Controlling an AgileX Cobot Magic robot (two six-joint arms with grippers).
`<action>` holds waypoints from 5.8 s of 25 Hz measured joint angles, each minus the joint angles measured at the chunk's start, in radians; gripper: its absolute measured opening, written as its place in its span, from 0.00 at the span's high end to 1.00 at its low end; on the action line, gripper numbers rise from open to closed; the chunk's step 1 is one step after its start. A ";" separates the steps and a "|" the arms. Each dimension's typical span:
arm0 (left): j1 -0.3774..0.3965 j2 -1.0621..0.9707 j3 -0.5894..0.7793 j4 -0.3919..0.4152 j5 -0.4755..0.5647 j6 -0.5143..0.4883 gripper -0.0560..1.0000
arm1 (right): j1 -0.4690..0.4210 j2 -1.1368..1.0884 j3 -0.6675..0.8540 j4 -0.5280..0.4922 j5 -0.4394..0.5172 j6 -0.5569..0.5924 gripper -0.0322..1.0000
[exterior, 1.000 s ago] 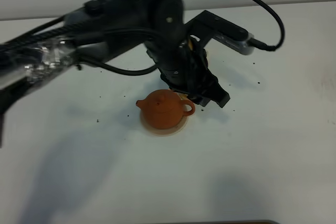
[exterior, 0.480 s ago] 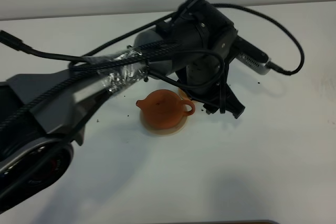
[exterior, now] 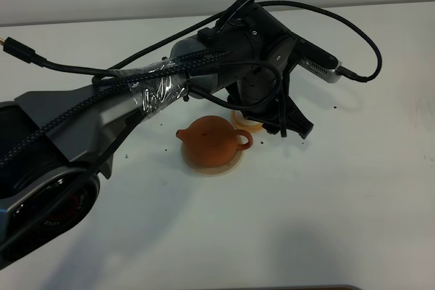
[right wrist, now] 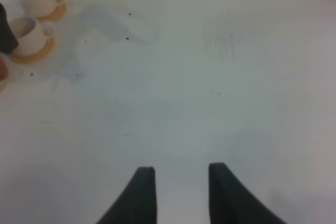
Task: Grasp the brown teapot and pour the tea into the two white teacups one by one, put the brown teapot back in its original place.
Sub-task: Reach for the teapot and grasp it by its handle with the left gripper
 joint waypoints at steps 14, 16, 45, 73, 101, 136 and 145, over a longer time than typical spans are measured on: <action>-0.001 0.069 -0.001 -0.020 -0.031 0.000 0.54 | 0.000 0.000 0.000 0.000 0.000 0.001 0.74; -0.001 0.069 -0.001 -0.020 -0.020 0.000 0.54 | 0.000 0.000 0.000 0.000 0.000 0.001 0.74; -0.001 0.068 -0.001 -0.100 0.130 0.198 0.54 | 0.000 0.000 0.000 0.000 0.000 0.002 0.74; -0.001 0.068 -0.001 -0.188 0.231 0.250 0.54 | 0.000 0.000 0.000 0.001 0.000 0.002 0.74; 0.019 -0.011 0.131 -0.178 0.231 0.298 0.54 | 0.000 0.000 0.000 0.001 0.000 0.002 0.74; 0.019 -0.049 0.240 -0.161 0.231 0.310 0.54 | 0.000 0.000 0.000 0.001 0.000 0.003 0.74; -0.018 -0.102 0.240 -0.227 0.231 0.256 0.54 | 0.000 0.000 0.000 0.001 0.000 0.003 0.74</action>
